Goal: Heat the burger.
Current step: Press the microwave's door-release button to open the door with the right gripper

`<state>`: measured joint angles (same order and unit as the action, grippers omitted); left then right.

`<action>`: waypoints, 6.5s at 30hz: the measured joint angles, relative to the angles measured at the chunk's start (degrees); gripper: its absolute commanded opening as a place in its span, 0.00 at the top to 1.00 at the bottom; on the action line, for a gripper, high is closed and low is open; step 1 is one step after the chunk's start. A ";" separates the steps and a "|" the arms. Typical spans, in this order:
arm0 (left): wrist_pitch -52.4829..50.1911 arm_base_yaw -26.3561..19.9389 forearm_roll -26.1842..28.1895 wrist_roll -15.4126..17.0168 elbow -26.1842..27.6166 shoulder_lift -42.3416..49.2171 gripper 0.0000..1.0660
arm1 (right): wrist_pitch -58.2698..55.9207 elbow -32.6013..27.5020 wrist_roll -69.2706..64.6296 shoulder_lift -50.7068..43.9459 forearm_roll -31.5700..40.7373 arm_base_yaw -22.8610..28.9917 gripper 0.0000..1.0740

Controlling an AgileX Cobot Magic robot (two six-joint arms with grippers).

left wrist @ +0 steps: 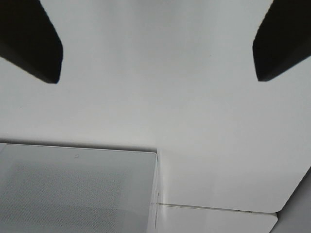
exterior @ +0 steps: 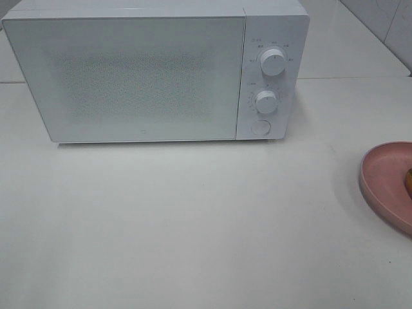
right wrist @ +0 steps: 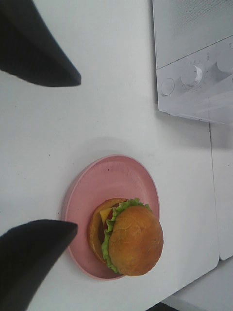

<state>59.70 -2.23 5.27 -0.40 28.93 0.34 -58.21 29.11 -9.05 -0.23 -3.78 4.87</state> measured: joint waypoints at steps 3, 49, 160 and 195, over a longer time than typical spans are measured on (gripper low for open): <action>0.00 0.00 0.00 0.00 0.00 0.00 0.06 | 0.00 0.00 0.00 0.00 0.00 0.00 0.32; -0.06 0.00 0.00 0.00 0.00 0.00 0.06 | 22.35 1.60 -0.29 25.73 0.00 0.00 0.32; -0.06 0.00 0.00 0.00 0.00 0.00 0.06 | 124.62 -6.13 13.98 98.72 52.83 44.58 0.37; -0.06 0.00 0.00 0.00 0.00 0.00 0.06 | 117.57 -6.13 -61.54 98.72 52.77 44.58 1.00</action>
<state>59.64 -2.23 5.27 -0.40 28.93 0.34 59.36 22.98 -70.59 98.49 48.99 49.45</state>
